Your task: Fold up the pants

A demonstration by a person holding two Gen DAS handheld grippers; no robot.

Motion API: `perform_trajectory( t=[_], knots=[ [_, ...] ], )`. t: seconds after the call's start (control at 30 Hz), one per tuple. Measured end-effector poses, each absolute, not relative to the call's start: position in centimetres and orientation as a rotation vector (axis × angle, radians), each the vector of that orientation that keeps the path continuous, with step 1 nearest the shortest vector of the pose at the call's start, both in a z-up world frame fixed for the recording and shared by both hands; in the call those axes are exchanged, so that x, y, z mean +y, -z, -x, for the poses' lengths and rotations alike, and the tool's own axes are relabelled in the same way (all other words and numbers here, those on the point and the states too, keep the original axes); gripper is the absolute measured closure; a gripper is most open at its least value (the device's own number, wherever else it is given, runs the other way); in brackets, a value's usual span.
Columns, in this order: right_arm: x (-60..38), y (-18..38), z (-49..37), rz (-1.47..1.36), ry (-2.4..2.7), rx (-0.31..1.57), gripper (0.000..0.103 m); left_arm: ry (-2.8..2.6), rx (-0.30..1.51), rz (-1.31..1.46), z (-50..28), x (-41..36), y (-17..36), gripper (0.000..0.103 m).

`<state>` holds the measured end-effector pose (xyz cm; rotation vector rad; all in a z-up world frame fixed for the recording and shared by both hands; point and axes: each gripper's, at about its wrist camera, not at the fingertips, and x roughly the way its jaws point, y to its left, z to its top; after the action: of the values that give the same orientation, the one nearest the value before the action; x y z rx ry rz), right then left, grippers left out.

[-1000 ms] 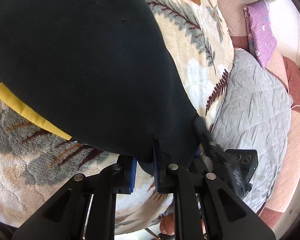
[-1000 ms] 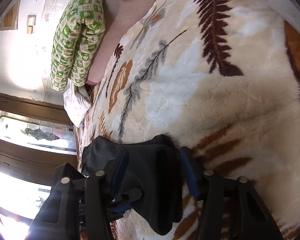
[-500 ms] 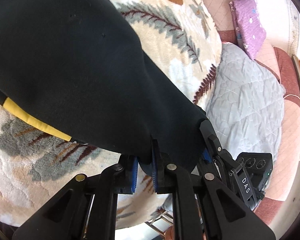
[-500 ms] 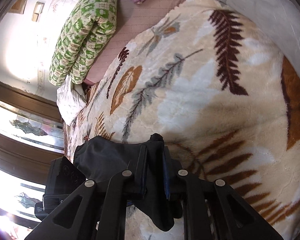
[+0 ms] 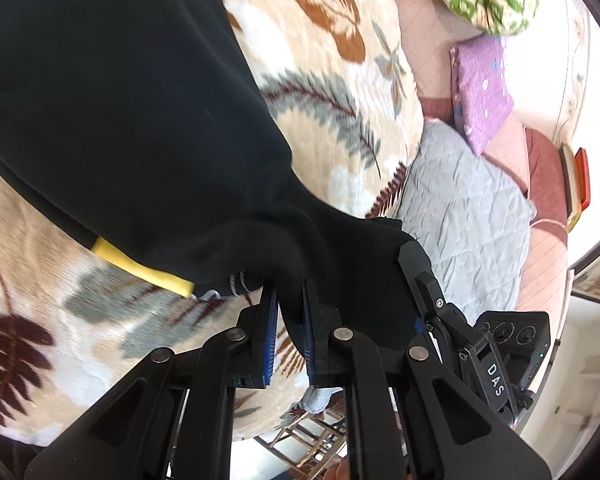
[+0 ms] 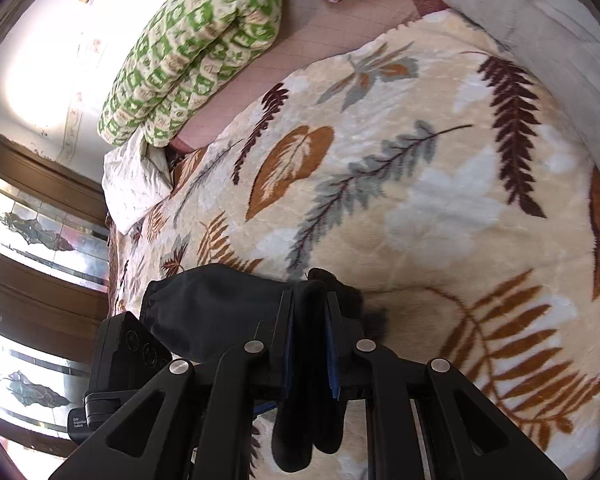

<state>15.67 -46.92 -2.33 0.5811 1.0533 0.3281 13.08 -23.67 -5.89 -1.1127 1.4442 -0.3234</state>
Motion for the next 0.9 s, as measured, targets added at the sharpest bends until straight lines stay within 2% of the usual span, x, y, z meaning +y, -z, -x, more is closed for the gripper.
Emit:
perform_trajectory(
  t=[0.23,0.4,0.7,0.77,0.83,0.9],
  knots=[
    [-41.9,2.7,-17.4,-0.576,-0.365,1.084,0.09,0.295,1.442,1.168,-13.7,-19.6,7.3,0.094],
    [-39.1,3.1,-18.5,-0.549,-0.369,1.108,0.09,0.324,1.484,1.191,-14.4,-19.9,8.5,0.094],
    [-46.1,3.9,-16.4,-0.655,-0.269,1.078,0.09,0.355,1.471,1.158,-12.5,-23.6,8.8,0.093],
    [-47.1,4.3,-16.3,-0.685,-0.277,1.069,0.09,0.339,1.459,1.132,-11.8,-24.3,9.0,0.086],
    [-47.7,4.6,-16.2,-0.709,-0.294,1.059,0.09,0.306,1.447,1.148,-10.9,-24.7,9.4,0.073],
    [-48.0,4.8,-16.4,-0.736,-0.315,1.054,0.09,0.261,1.425,1.163,-9.7,-24.6,9.8,0.05]
  ],
)
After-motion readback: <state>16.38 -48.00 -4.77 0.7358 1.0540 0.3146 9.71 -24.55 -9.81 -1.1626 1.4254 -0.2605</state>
